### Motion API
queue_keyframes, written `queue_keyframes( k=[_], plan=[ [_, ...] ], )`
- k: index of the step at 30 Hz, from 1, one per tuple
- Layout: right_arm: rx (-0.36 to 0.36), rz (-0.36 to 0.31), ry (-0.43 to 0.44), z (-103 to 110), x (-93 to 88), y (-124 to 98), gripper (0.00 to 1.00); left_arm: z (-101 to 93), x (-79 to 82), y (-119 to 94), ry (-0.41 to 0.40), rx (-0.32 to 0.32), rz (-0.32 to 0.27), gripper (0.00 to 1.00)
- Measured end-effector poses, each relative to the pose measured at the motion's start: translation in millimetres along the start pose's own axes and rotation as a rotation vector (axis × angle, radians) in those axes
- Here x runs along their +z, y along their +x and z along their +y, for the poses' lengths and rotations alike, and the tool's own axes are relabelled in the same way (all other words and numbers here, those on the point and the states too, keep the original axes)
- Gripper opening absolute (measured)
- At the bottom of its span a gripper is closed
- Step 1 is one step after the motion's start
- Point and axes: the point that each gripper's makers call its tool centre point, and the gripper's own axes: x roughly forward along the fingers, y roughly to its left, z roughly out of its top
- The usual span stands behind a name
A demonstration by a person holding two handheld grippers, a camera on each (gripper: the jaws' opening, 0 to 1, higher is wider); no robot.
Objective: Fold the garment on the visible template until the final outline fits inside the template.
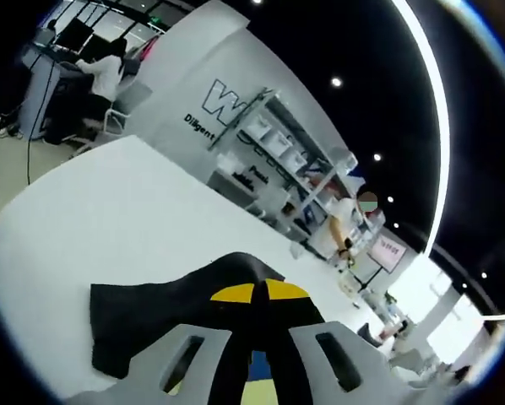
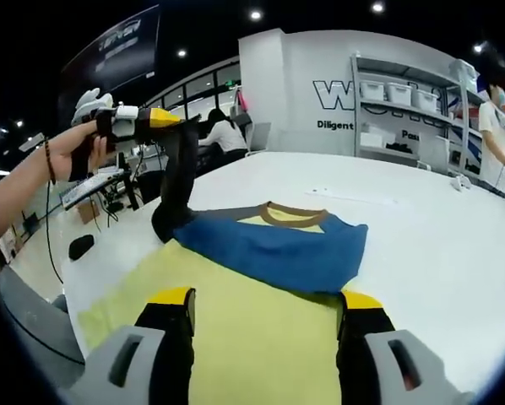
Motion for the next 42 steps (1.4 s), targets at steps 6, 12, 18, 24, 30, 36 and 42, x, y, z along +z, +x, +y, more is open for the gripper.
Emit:
queue_keyframes(
  k=[6, 12, 18, 24, 30, 36, 42],
  plan=[
    [0.013, -0.001, 0.025, 2, 0.1, 0, 0.67, -33.0, -3.0, 27, 0.043, -0.075, 0.041, 0.00],
    [0.005, 0.010, 0.015, -2, -2.7, 1, 0.67, -64.0, -20.6, 48, 0.100, -0.128, 0.098, 0.00],
    [-0.002, 0.027, 0.007, -4, -6.3, 2, 0.67, -79.1, -55.0, 66, 0.152, -0.151, 0.178, 0.00],
    [0.000, 0.044, -0.002, -3, -9.9, 2, 0.67, -79.9, -91.2, 90, 0.189, -0.144, 0.258, 0.00],
    [-0.008, 0.060, -0.016, -5, -13.5, 3, 0.67, -84.9, -121.2, 104, 0.219, -0.146, 0.318, 0.00],
    [-0.020, 0.070, -0.015, -10, -16.5, 1, 0.68, -75.2, -147.7, 114, 0.250, -0.137, 0.376, 0.00],
    [-0.029, 0.090, -0.026, -13, -21.8, 1, 0.68, -66.9, -170.5, 126, 0.249, -0.138, 0.415, 0.00]
  ],
)
